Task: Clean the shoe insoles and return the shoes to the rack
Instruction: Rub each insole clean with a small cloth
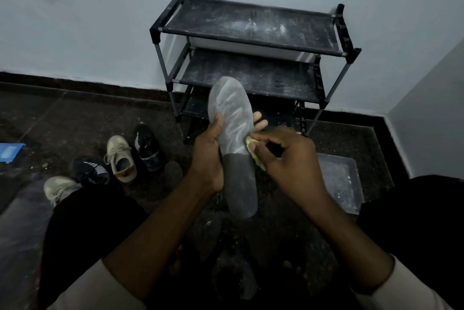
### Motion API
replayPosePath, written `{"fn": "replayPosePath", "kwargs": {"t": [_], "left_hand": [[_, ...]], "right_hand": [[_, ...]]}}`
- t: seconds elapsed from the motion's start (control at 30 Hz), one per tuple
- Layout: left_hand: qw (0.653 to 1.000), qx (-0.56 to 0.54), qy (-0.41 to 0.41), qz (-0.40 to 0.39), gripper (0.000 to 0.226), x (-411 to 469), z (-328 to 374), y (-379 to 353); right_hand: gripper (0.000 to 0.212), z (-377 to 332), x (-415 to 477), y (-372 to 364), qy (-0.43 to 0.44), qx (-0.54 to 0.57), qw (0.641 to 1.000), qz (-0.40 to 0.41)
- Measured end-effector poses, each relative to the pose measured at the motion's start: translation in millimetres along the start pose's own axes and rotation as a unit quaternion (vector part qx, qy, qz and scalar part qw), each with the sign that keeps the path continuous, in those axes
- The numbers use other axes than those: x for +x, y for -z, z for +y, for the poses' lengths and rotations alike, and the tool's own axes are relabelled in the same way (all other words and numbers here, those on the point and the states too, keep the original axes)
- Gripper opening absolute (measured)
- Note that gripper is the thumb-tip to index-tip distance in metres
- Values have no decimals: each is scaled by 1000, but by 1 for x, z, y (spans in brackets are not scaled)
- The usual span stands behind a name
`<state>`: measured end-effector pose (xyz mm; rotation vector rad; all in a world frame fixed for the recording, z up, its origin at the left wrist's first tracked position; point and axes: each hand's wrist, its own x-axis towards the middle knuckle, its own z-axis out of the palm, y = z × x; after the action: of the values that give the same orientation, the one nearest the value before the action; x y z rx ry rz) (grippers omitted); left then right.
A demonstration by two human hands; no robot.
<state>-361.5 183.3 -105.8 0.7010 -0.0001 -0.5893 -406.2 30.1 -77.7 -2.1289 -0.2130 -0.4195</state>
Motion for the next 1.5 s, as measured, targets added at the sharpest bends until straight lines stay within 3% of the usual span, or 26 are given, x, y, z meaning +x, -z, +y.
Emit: {"fn": "replayPosePath", "kwargs": {"t": [0.17, 0.3, 0.5, 0.67, 0.8, 1.0, 1.17, 1.33, 1.5], "left_hand": [[1000, 4, -2, 1, 72, 1, 0, 1], [1000, 17, -11, 18, 66, -2, -7, -6], [999, 20, -27, 32, 64, -3, -5, -7], [997, 55, -39, 30, 62, -3, -10, -12], [998, 43, -36, 43, 64, -4, -6, -12], [997, 63, -36, 36, 64, -5, -9, -13], [998, 52, -30, 33, 63, -6, -7, -14], [997, 64, -39, 32, 61, -6, -10, -15], [998, 34, -38, 32, 60, -7, -8, -17]], "right_hand": [[22, 2, -8, -11, 49, -93, 993, -59], [16, 1, -3, -5, 37, -113, 993, 2], [5, -2, -8, -10, 33, -117, 992, -37], [7, 3, 4, -4, 6, -115, 993, 22], [8, -5, -8, -12, 17, -105, 994, -28], [9, 4, 7, -1, 0, -126, 991, 35], [6, -4, -10, -7, 8, -103, 995, -16], [9, 2, 4, 0, -1, -107, 993, 41], [5, -5, -12, -9, 5, -81, 997, -10]]}}
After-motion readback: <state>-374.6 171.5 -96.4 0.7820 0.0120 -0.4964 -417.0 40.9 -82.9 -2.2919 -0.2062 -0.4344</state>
